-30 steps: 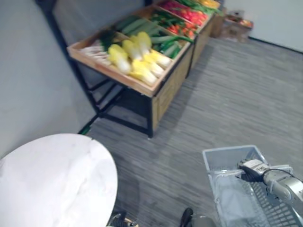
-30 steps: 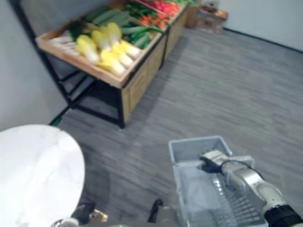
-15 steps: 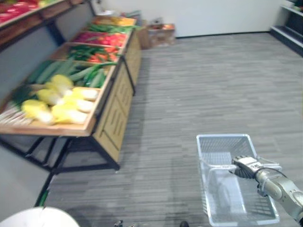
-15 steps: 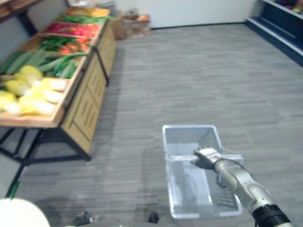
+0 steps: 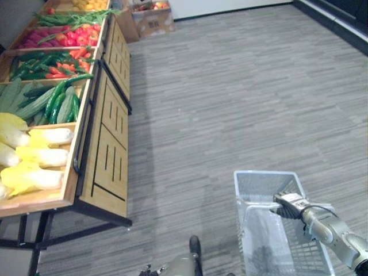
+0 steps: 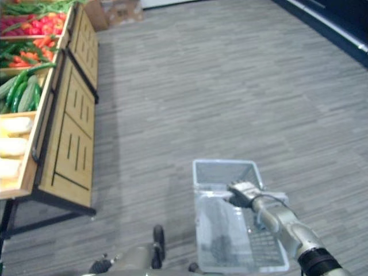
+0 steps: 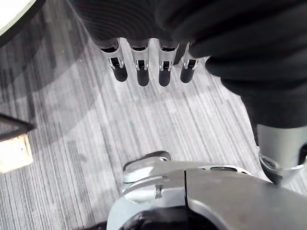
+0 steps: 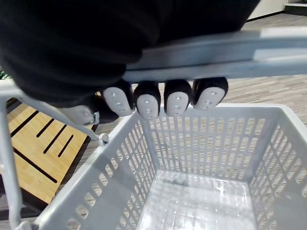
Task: Pick vegetable in the basket
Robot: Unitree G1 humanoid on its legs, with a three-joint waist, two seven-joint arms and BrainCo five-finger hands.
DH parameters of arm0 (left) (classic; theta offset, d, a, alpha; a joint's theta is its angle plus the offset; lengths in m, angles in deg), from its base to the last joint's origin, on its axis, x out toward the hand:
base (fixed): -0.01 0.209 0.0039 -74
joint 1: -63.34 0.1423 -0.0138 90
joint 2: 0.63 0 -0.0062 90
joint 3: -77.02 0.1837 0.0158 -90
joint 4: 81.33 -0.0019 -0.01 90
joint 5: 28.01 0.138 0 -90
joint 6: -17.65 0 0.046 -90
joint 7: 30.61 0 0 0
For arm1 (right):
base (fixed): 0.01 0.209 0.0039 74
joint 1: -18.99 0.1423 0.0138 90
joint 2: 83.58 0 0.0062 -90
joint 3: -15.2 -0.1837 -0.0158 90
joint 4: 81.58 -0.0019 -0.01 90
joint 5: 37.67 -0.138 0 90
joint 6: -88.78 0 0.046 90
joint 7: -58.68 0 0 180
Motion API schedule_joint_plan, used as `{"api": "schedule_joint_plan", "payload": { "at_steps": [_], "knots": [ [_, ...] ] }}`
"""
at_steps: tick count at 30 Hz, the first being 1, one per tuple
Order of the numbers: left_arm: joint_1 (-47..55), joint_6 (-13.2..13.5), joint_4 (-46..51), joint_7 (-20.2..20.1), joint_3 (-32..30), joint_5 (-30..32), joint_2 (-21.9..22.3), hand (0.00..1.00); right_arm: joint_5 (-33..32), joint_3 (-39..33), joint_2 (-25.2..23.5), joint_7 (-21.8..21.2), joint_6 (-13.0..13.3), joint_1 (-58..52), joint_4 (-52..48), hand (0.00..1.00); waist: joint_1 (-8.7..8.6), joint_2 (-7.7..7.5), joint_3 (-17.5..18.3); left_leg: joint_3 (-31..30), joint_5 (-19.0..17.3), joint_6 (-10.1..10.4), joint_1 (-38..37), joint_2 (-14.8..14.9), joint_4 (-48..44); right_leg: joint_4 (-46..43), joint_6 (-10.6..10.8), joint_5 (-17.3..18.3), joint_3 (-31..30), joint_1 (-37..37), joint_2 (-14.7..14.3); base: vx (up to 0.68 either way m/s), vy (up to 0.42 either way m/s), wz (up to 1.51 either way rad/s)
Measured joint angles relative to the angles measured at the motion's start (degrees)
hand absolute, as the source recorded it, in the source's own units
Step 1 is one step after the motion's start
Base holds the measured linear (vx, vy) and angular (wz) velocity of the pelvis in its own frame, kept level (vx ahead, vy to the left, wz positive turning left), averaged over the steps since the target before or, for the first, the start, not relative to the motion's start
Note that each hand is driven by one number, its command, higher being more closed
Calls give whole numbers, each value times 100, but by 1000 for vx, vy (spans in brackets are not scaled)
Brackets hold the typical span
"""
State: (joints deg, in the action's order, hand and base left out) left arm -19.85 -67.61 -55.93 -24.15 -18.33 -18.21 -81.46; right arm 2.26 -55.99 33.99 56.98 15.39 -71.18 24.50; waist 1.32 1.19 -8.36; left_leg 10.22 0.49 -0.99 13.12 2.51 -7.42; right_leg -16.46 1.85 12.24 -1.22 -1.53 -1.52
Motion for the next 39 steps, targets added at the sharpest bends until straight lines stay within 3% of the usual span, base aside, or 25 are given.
{"api": "schedule_joint_plan", "payload": {
  "at_steps": [2, 3, 4, 5, 7, 9, 12, 13, 15, 17, 18, 19, 20, 23, 25, 26, 27, 28, 30, 31, 33, 34, 36, 37, 39],
  "knots": [
    [14, 6, -33, -4, 186, 8, -173, 0, 3, -119, -268, 78, -18, 15, 187, 100, -11, -194, 48, -29, -137, -143, -464, -240, 300, -1850, 130, -76, 204, 675, 238, 366, 186, 30],
    [17, -2, -35, -6, 350, 12, -356, 0, 6, -191, -405, 137, -26, 14, 314, 100, -63, -445, 87, -201, -294, -264, -736, -474, 327, -3018, 423, -493, 262, 1058, 470, 497, 171, 83],
    [22, -35, -37, -14, 529, 4, -472, 0, 5, -274, -484, 159, -48, -11, 403, 100, -162, -585, 118, -460, -392, -331, -984, -581, 306, -3895, 606, -1328, 259, 1383, 576, 455, 101, 100],
    [16, -39, -36, -17, 600, -3, -490, 0, 5, -320, -494, 167, -53, -24, 440, 100, -210, -628, 137, -561, -425, -371, -1103, -599, 295, -4265, 582, -1364, 268, 1510, 595, 488, 61, 107],
    [-56, -38, -31, -24, 722, -4, -518, 0, 65, -505, -541, 208, -126, -57, 520, 100, -269, -537, 113, -1008, -483, -454, -1531, -525, 232, -4758, 9, -957, 515, 1862, 796, 468, 39, 96],
    [-98, -36, 38, -21, 718, -18, -495, 0, 69, -574, -540, 215, -135, -70, 562, 100, -286, -474, 76, -1331, -512, -500, -1831, -461, 280, -4209, -27, -743, 636, 1965, 886, 427, 11, 96],
    [-135, -32, 146, -10, 694, -73, -440, 0, 67, -627, -584, 201, -129, -137, 862, 100, -296, -424, 59, -1846, -558, -503, -2098, -367, 337, -1956, -10, -627, 609, 1935, 889, 401, -57, 91],
    [-151, -29, 148, -10, 676, -73, -430, 0, 67, -640, -601, 202, -130, -140, 929, 100, -296, -421, 57, -1944, -576, -480, -2115, -360, 337, -1415, 61, -674, 571, 1935, 886, 430, -144, 92],
    [-187, -28, 144, -10, 576, -73, -332, 0, 63, -807, -629, 214, -150, -231, 1036, 100, -291, -426, 66, -2326, -802, -323, -2172, -321, 330, 625, 498, -1007, 281, 1933, 925, 419, -206, 91],
    [-135, -28, 131, -9, 420, -73, -280, 0, 63, -963, -701, 233, -212, -237, 1177, 100, -285, -448, 65, -2560, -1097, -207, -2316, -328, 317, 1448, 659, -1112, 16, 1937, 1084, 543, -397, 92],
    [-38, -25, 129, -12, 279, -73, -278, 0, 63, -1106, -791, 232, -272, -320, 1230, 100, -279, -529, 99, -2744, -1361, -118, -2448, -360, 251, 1459, 680, -1082, -132, 1887, 1197, 569, -502, 100],
    [-18, -30, 102, -12, 206, -74, -285, 0, 63, -1213, -846, 232, -297, -398, 1289, 100, -276, -515, 113, -2882, -1560, -86, -2487, -315, 138, 1318, 884, -1459, -174, 1872, 1219, 479, -473, 120],
    [-14, -28, 47, -18, 83, -69, -151, 0, 62, -1499, -968, 235, -425, -499, 1460, 100, -280, -340, 123, -3141, -1769, 19, -2427, -133, -198, 803, 914, -1589, -79, 1871, 1069, 458, -440, 119],
    [126, -26, 12, -35, -99, -98, 23, 0, 60, -1696, -1016, 193, -571, -678, 1624, 100, -259, -29, 295, -3363, -1671, 166, -2089, 101, -1036, -28, 488, -1051, 458, 1832, 954, 419, -375, 104],
    [236, -36, 14, -30, -191, -291, 50, 0, 57, -1751, -1017, 182, -585, -782, 1645, 100, -254, 33, 348, -3452, -1224, 480, -1681, 108, -1794, -282, 164, -773, 944, 1629, 987, 413, -377, 110],
    [255, -45, 8, -25, -207, -298, 52, 0, 57, -1751, -1021, 169, -585, -841, 1657, 100, -252, 35, 348, -3420, -929, 676, -1500, 89, -2116, -150, 107, -738, 1136, 1412, 998, 368, -325, 116],
    [272, -57, 9, -34, -246, -359, 57, 0, 57, -1750, -1037, 142, -582, -920, 1660, 100, -223, -67, 289, -3227, -339, 1074, -1238, 38, -2591, 172, 82, -723, 1395, 1008, 1076, 289, -237, 94],
    [276, -55, 18, -23, -302, -436, 30, 0, 53, -1750, -1050, 138, -582, -948, 1661, 100, -185, -162, 247, -3049, -130, 1174, -1127, 68, -2818, 342, 73, -721, 1505, 797, 1152, 253, -208, 99],
    [284, -33, 92, 1, -341, -520, 25, 0, 31, -1870, -1053, 151, -587, -1080, 1671, 100, -146, -164, 249, -1757, -482, 960, -704, 538, -3185, 667, 71, -721, 1934, 294, 1227, 173, -156, 97],
    [263, -32, 143, 3, -346, -518, 38, 0, 7, -1918, -1054, 153, -592, -1081, 1749, 100, -173, -159, 251, -441, -684, 669, -482, 939, -2949, 851, 73, -720, 2295, 66, 1308, 105, -83, 95],
    [250, -34, 188, 3, -345, -515, 38, 0, 4, -1932, -1055, 155, -594, -1074, 1767, 100, -190, -129, 251, 422, -705, 618, -396, 1091, -2385, 974, 75, -719, 2495, -38, 1337, 95, 15, 83],
    [249, -48, 185, 4, -326, -501, 69, 0, 3, -1946, -1077, 155, -595, -1008, 1767, 100, -246, -19, 252, 899, -554, 634, -328, 962, -1245, 1041, 79, -717, 2729, -65, 1306, 93, 119, 71],
    [269, -75, 175, 7, -293, -486, 125, 0, 0, -1950, -1071, 155, -586, -1014, 1759, 100, -236, 139, 257, 942, 236, 624, -340, 799, -264, 1041, 141, -691, 2800, -58, 1158, 78, 147, 47],
    [286, -110, 150, 13, -294, -447, 130, 0, 0, -1955, -1106, 157, -602, -1009, 1768, 100, -227, 219, 289, 997, 119, 388, -414, 807, 26, 1040, 271, -620, 2813, -62, 1070, 121, 181, 54],
    [207, -109, 138, 55, -363, -394, 48, 0, -2, -1936, -1246, 178, -556, -1001, 1790, 100, -194, 12, 228, 918, 190, 350, -402, 597, 325, 1108, 341, -637, 2792, -24, 1164, 94, 166, 48]
  ]
}}
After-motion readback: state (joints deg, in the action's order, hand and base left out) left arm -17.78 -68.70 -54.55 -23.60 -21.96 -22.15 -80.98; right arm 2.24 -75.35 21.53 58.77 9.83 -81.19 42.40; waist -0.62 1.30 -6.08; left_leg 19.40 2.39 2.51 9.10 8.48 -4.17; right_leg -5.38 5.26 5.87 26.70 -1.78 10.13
